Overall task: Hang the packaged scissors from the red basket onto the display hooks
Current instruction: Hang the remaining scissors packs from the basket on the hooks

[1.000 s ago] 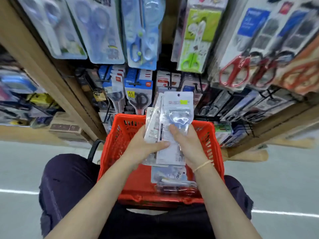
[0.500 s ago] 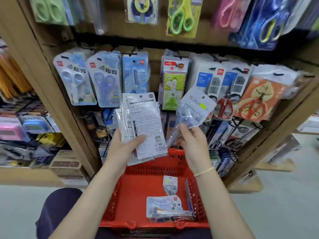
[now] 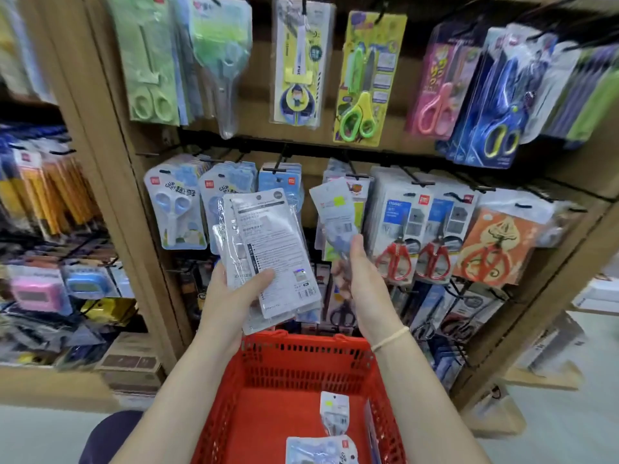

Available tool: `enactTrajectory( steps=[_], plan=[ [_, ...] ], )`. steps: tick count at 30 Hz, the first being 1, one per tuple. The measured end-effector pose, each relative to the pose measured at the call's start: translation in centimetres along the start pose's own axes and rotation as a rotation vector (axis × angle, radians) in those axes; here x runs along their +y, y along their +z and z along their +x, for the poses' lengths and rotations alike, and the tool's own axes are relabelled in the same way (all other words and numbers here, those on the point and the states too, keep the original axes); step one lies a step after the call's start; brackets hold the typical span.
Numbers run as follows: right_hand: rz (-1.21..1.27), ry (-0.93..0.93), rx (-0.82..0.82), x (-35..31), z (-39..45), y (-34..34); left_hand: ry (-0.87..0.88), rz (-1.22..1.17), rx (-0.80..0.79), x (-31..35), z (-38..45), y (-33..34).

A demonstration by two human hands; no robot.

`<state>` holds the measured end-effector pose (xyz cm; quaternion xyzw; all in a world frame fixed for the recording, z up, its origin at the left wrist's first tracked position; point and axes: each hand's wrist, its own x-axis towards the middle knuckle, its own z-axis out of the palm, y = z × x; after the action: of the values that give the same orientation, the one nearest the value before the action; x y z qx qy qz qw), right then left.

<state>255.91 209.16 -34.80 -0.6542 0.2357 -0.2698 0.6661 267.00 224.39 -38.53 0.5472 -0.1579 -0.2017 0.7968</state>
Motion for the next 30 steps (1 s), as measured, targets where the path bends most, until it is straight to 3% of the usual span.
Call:
enactTrajectory(
  steps=[3,8,16,25,30],
  plan=[
    [-0.009,0.023,0.035,-0.4,0.1,0.8,0.033,-0.007,-0.021,1.1,0.4,0.1],
    [0.003,-0.041,-0.089,-0.9,0.7,1.5,0.075,-0.027,0.013,2.6,1.2,0.3],
    [-0.006,-0.090,-0.014,-2.4,1.9,3.0,0.115,-0.070,0.090,5.1,3.6,0.5],
    [-0.107,-0.156,-0.087,-3.5,3.6,5.9,0.189,-0.090,0.018,7.8,5.6,1.6],
    [-0.197,-0.280,-0.012,-4.8,4.8,4.9,0.174,-0.065,-0.065,8.3,6.6,0.6]
  ],
)
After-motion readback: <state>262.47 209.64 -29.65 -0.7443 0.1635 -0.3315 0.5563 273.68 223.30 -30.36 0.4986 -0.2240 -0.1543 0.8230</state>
